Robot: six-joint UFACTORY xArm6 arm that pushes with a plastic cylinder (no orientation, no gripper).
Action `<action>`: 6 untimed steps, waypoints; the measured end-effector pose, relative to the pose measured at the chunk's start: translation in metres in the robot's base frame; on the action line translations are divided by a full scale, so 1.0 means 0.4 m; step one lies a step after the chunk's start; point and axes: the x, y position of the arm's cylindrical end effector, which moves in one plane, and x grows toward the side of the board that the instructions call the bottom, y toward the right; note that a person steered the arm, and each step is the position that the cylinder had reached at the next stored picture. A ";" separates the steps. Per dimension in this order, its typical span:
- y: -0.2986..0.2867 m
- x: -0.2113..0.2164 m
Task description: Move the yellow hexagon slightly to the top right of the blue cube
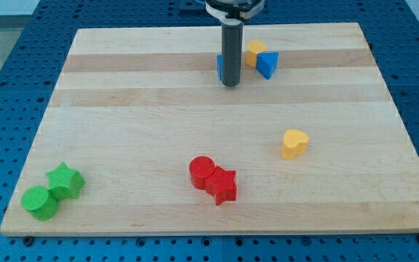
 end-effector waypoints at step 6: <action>0.141 -0.110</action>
